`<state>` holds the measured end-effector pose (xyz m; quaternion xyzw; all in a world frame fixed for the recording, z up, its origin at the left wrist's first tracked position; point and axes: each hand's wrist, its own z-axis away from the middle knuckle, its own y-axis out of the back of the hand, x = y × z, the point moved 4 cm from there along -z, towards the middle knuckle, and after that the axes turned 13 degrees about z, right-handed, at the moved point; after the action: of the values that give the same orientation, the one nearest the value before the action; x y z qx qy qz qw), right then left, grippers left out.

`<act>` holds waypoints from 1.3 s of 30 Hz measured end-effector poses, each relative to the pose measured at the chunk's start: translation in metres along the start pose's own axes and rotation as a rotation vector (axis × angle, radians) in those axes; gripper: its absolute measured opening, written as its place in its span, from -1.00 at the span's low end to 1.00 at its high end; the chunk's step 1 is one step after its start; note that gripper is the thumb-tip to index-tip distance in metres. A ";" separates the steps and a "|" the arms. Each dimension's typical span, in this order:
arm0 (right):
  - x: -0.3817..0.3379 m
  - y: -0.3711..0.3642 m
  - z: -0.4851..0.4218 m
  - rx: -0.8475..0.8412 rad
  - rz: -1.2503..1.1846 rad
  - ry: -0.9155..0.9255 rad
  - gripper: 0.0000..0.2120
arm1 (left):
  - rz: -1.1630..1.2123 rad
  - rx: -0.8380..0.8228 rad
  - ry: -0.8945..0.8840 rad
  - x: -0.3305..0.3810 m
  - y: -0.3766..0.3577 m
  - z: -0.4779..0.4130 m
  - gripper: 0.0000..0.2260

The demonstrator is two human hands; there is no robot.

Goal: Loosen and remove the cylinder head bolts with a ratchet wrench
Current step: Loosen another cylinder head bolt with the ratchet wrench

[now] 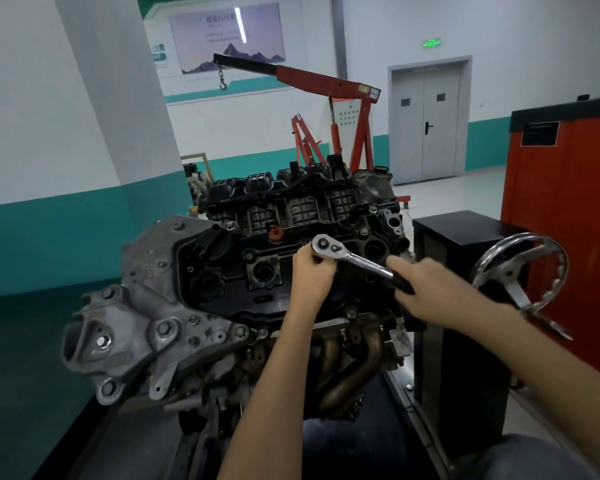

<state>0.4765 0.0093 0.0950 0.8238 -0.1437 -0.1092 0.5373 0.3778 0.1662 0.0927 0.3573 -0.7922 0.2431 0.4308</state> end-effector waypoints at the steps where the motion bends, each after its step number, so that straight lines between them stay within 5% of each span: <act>1: -0.016 -0.018 0.018 0.028 -0.186 -0.061 -0.76 | 0.017 0.023 0.010 -0.002 -0.002 0.002 -0.65; 5: -0.100 -0.067 0.036 0.198 -0.566 -0.323 -0.77 | 0.021 0.041 -0.003 -0.003 -0.004 0.001 -0.57; 8: -0.129 -0.078 0.029 0.154 -0.723 -0.364 -0.60 | 0.020 -0.015 -0.030 0.001 -0.001 0.002 -0.66; 16: 0.009 0.017 -0.004 -0.106 0.017 0.074 -0.76 | -0.094 -0.133 0.018 0.008 -0.004 -0.010 -0.65; 19: 0.009 0.022 -0.015 -0.063 0.137 0.090 -0.82 | -0.034 -0.090 0.011 0.005 0.002 -0.007 -0.72; 24: -0.065 -0.044 0.037 0.137 -0.486 -0.216 -0.76 | 0.035 -0.006 0.046 -0.002 -0.001 0.002 -0.59; 29: -0.133 -0.074 0.027 0.189 -0.712 -0.357 -0.73 | 0.065 -0.044 -0.026 0.003 0.002 0.004 -0.62; 36: 0.001 0.009 0.002 -0.107 -0.012 0.082 -0.74 | -0.077 -0.154 0.032 0.007 0.001 -0.008 -0.62; 39: 0.016 0.050 -0.035 -0.051 0.347 0.222 -0.78 | -0.045 -0.102 0.030 0.010 0.004 -0.005 -0.73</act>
<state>0.4969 0.0149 0.1540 0.7798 -0.2206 0.0729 0.5814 0.3736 0.1681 0.1039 0.3491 -0.7888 0.1979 0.4656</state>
